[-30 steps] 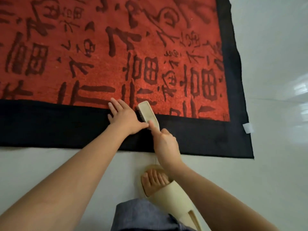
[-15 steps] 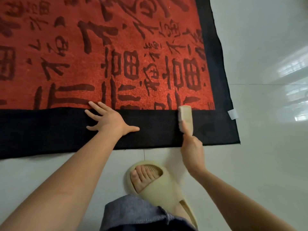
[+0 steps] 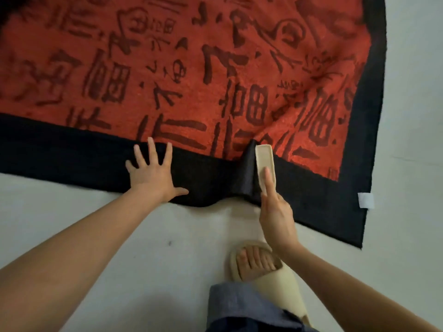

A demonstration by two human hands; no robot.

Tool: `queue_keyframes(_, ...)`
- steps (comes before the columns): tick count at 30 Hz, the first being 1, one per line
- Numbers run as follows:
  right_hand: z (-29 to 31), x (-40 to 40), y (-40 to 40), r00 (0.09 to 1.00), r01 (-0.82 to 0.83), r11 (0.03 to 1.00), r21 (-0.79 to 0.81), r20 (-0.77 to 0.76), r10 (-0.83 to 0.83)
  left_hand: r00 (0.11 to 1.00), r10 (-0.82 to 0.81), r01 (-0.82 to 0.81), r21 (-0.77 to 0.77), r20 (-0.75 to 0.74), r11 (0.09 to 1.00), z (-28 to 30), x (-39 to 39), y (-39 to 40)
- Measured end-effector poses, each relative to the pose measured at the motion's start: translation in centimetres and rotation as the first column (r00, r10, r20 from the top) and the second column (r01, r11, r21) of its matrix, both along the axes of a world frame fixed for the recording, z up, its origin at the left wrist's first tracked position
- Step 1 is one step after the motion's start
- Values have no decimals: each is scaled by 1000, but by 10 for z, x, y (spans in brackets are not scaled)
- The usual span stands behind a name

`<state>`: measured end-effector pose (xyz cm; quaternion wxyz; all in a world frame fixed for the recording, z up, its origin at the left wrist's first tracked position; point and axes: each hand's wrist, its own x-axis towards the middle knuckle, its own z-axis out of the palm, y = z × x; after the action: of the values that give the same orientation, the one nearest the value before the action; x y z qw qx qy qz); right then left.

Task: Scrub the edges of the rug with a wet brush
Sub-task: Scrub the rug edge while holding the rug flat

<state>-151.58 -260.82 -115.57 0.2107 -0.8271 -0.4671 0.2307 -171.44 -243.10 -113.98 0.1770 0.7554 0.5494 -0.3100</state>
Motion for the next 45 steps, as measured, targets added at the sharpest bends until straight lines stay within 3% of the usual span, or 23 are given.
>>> queue_keyframes(4, 16, -29, 36, 1000, -13, 980, 200, -7, 15, 969, 244, -241, -78, 30, 967, 3, -29, 11)
queue_keyframes(11, 40, -22, 47, 993, -114, 952, 283, 57, 102, 943, 330, -323, -111, 51, 940, 4, -27, 23)
queue_keyframes(13, 39, -14, 41, 993, -88, 977, 194, 94, 71, 953, 269, -261, -80, 135, 962, 5, -13, 21)
queue_keyframes(15, 32, -2, 30, 991, 12, 1000, -17, 135, -10, 956, 174, -165, -57, 236, 985, 6, 7, 16)
queue_keyframes(18, 21, 21, 9, 975, 169, 929, -329, 192, -110, 942, 84, -62, -77, 325, 995, 8, 45, 4)
queue_keyframes(24, 22, 54, -27, 951, 225, 789, -572, 305, -50, 985, 31, -2, -170, 169, 985, -3, 76, -11)
queue_keyframes(26, 36, 61, -25, 919, 251, 812, -527, 392, -29, 989, -5, 28, -155, 149, 987, -5, 76, -14)
queue_keyframes(28, 49, 58, -4, 904, 184, 900, -396, 428, 4, 981, -22, 48, -137, 191, 989, -2, 71, -9)
queue_keyframes(30, 57, 38, 36, 913, 4, 960, -281, 393, 111, 972, -8, 33, -100, 236, 994, 7, 55, 5)
queue_keyframes(32, 58, 10, 78, 908, -194, 953, -233, 324, 264, 970, -9, 18, -35, 242, 999, 14, 31, 22)
queue_keyframes(36, 53, -70, 154, 757, -559, 798, -225, 254, 602, 967, 164, -178, 56, 194, 983, 15, -65, 62)
queue_keyframes(40, 50, -157, 217, 544, -750, 610, -256, 284, 789, 877, 433, -460, 107, 209, 881, 8, -174, 80)
queue_keyframes(44, 45, -248, 269, 161, -881, 344, -326, 476, 864, 680, 636, -714, 132, 366, 687, -10, -261, 83)
queue_keyframes(45, 43, -268, 281, 112, -892, 312, -327, 511, 853, 639, 647, -749, 143, 416, 647, -14, -276, 83)
